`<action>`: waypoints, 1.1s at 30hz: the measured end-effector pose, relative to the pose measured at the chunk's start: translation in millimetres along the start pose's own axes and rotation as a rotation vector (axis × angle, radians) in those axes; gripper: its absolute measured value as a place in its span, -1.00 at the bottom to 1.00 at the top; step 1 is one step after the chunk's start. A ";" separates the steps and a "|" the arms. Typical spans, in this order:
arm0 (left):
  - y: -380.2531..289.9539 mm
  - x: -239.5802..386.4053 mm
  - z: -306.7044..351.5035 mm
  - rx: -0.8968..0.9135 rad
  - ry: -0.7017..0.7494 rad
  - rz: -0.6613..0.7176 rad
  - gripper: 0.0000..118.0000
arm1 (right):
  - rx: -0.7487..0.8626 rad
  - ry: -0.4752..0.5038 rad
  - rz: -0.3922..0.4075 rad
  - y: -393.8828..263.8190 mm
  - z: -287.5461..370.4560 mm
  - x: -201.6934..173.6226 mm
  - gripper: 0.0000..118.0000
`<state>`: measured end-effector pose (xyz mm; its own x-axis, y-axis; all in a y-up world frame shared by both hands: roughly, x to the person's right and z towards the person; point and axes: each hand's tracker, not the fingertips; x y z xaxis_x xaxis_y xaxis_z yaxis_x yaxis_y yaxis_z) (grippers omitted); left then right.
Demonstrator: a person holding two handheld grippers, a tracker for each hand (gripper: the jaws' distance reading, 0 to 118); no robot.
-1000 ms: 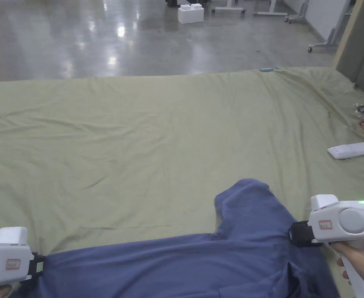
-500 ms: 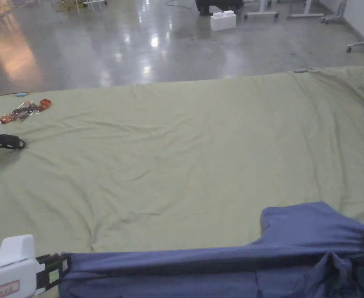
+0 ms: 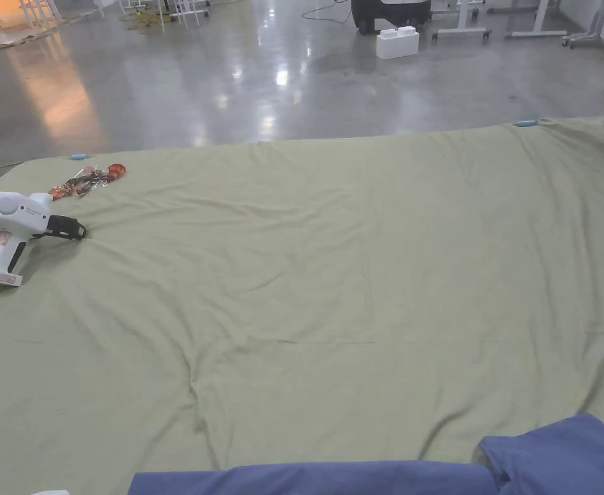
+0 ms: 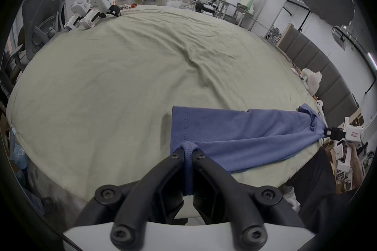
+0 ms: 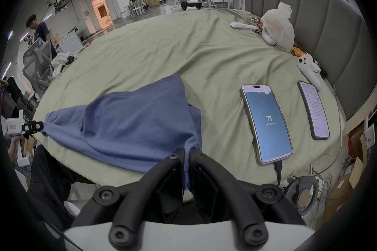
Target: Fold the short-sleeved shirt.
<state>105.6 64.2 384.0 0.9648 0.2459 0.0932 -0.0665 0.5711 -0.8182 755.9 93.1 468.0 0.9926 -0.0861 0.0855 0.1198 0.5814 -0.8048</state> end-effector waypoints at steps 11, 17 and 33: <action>13.9 8.2 23.9 0.164 0.138 -0.048 0.37 | 0.017 -0.068 0.177 0.5 0.4 -20.7 0.32; 36.6 64.0 109.0 0.567 0.246 -0.123 0.37 | 0.330 0.016 0.163 35.2 50.9 -58.5 0.32; 39.0 173.5 203.2 0.932 0.142 -0.377 -0.63 | 0.786 0.065 0.186 59.8 127.3 -130.5 -0.69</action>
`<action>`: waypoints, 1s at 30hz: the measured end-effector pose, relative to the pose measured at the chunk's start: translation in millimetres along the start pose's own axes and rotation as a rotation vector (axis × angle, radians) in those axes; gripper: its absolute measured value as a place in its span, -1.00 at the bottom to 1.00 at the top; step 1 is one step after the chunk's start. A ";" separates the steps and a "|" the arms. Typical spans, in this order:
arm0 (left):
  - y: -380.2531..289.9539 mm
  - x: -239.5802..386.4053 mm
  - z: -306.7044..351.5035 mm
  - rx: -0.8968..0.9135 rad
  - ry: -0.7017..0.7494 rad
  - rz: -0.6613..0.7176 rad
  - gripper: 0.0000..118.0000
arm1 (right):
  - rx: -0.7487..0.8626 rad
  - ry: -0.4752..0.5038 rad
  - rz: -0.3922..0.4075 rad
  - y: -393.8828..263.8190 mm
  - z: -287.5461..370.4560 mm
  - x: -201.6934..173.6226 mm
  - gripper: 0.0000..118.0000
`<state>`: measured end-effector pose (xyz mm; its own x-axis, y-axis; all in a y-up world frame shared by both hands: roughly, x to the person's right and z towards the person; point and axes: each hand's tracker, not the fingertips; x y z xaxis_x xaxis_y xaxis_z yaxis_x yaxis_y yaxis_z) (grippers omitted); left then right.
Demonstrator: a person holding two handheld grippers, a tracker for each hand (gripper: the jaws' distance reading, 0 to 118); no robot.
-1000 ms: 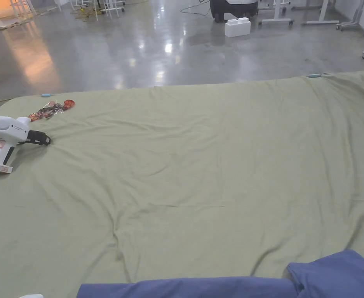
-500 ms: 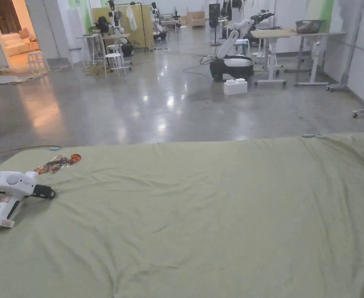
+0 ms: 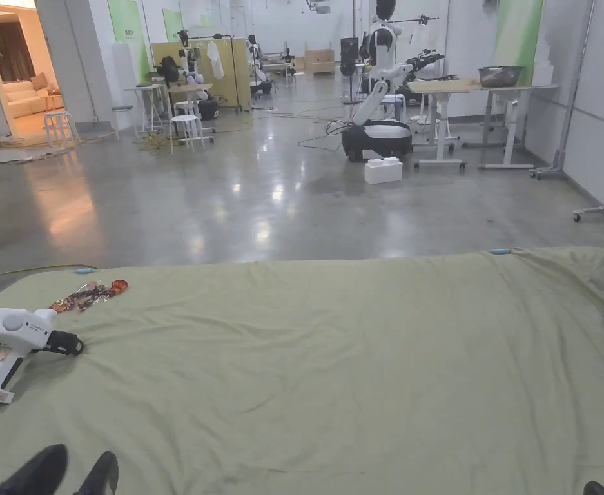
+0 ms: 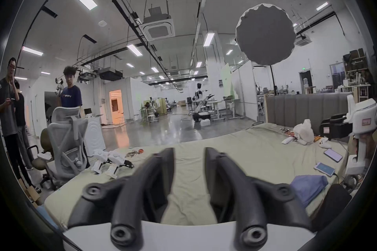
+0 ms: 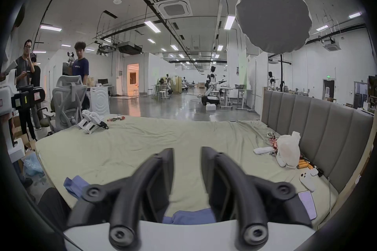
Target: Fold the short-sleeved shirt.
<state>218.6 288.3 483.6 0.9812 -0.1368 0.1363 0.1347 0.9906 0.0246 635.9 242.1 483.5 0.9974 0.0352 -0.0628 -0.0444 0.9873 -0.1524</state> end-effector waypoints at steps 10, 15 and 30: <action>-4.8 7.7 4.2 -0.022 -0.050 0.034 -1.00 | -0.001 0.013 0.020 -3.1 4.9 -11.4 -1.00; -2.7 4.4 4.1 -0.021 -0.059 0.039 -1.00 | 0.010 -0.002 -0.015 -2.6 5.2 -7.3 -1.00; -71.0 -81.5 -35.7 -0.376 -0.149 0.546 0.30 | -0.061 -0.030 -0.059 -18.4 6.0 2.3 -1.00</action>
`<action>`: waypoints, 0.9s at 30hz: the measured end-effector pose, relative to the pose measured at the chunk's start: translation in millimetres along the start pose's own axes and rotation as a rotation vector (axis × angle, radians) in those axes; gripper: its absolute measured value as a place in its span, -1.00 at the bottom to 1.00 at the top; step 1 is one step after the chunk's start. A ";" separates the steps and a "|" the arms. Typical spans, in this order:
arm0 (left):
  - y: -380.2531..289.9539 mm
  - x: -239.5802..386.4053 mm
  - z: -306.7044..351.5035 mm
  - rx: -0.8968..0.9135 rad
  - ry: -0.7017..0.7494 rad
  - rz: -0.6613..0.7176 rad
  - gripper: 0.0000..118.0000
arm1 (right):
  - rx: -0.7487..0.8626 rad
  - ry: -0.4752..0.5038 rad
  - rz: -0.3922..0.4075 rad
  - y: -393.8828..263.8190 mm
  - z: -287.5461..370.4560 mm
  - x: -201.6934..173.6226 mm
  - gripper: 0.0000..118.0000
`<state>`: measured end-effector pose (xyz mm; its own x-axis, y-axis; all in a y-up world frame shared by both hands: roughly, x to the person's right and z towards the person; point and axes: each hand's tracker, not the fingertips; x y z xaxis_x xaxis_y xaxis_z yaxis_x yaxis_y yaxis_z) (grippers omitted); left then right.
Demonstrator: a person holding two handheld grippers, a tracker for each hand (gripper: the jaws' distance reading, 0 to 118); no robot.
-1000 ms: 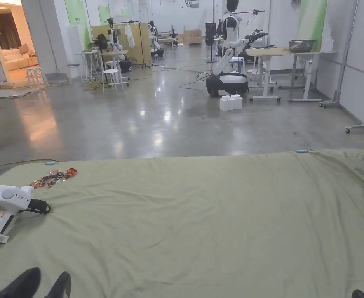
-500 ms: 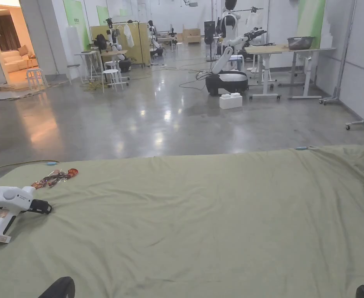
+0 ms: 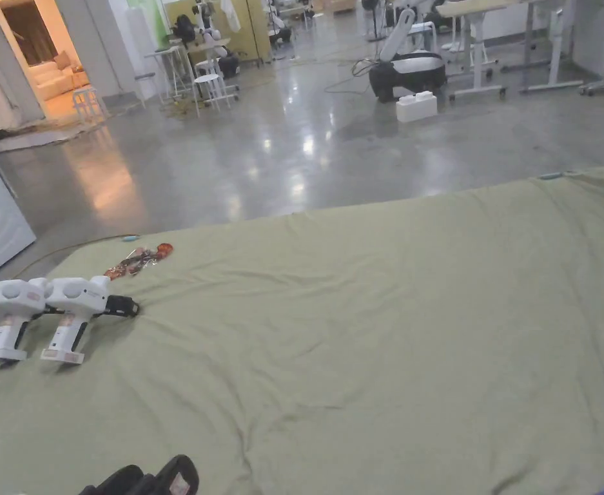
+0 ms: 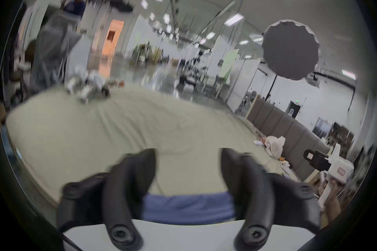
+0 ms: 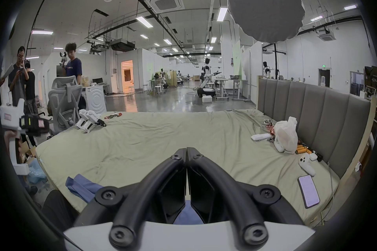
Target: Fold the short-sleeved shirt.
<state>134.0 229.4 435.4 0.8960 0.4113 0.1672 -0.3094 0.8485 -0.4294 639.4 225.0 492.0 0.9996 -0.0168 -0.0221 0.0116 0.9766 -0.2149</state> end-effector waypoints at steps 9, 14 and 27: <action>-57.1 -126.2 -65.2 -0.310 -0.036 0.426 0.53 | -0.079 0.046 -0.054 -22.3 -1.1 1.9 -1.00; -92.6 -167.2 -94.9 -0.362 -0.035 0.524 0.53 | -0.124 0.057 -0.046 -30.8 -1.7 -2.0 -1.00; -140.8 -170.8 -130.0 -0.348 -0.070 0.721 -0.87 | -0.161 0.060 -0.059 -31.6 -1.7 -1.6 -1.00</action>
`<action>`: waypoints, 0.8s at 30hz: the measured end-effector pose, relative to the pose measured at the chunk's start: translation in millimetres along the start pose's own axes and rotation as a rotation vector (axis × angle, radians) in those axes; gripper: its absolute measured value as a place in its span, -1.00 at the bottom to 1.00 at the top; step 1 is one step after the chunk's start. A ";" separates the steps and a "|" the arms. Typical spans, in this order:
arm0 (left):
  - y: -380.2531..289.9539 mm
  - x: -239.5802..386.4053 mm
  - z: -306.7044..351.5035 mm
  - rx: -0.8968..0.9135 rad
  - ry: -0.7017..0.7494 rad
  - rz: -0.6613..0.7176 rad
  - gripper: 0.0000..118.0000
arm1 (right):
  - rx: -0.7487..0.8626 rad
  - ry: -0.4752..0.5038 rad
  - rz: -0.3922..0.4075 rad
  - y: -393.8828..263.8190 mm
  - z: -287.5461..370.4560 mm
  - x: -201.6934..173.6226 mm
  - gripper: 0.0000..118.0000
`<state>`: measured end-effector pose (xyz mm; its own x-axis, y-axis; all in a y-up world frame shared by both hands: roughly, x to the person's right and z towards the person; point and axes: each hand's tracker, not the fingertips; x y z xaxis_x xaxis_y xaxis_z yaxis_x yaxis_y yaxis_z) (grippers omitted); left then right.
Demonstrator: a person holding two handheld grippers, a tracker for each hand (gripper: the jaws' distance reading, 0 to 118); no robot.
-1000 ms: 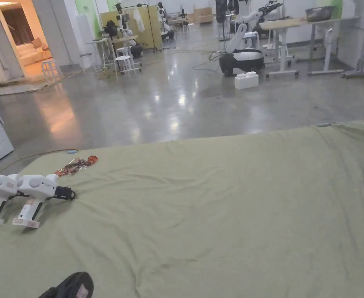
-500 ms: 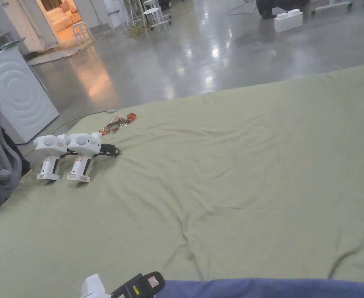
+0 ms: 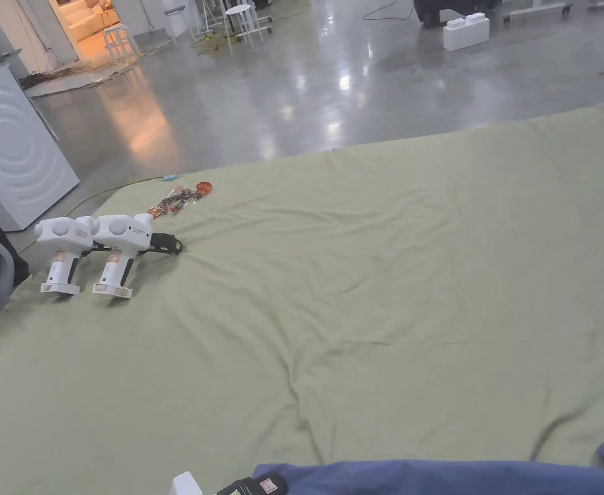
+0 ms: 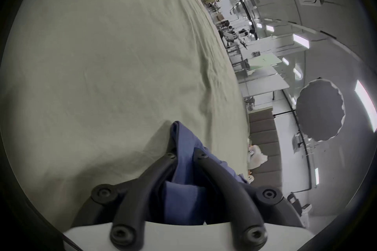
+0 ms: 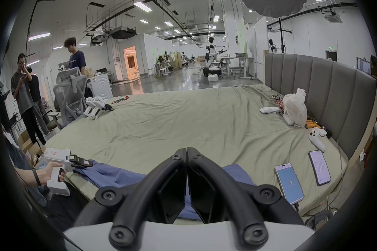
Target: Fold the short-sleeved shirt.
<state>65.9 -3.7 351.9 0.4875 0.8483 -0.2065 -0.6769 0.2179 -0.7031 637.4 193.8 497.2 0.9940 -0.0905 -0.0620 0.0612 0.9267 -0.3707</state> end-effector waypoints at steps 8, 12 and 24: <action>29.5 16.4 60.1 0.176 0.068 -0.066 -0.97 | -0.012 -0.019 -0.012 -3.2 2.3 4.9 -1.00; 51.5 43.9 104.1 0.236 0.163 -0.234 -0.97 | -0.013 -0.010 -0.027 -5.5 -2.3 5.0 -1.00; -61.6 157.4 -23.1 -0.045 -0.004 -0.492 -0.97 | 0.001 0.004 -0.051 -4.1 3.7 2.7 -1.00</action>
<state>197.1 105.3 347.0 0.7410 0.6521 0.1602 -0.3422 0.5720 -0.7455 640.2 191.1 502.0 0.9891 -0.1393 -0.0469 0.1121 0.9212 -0.3727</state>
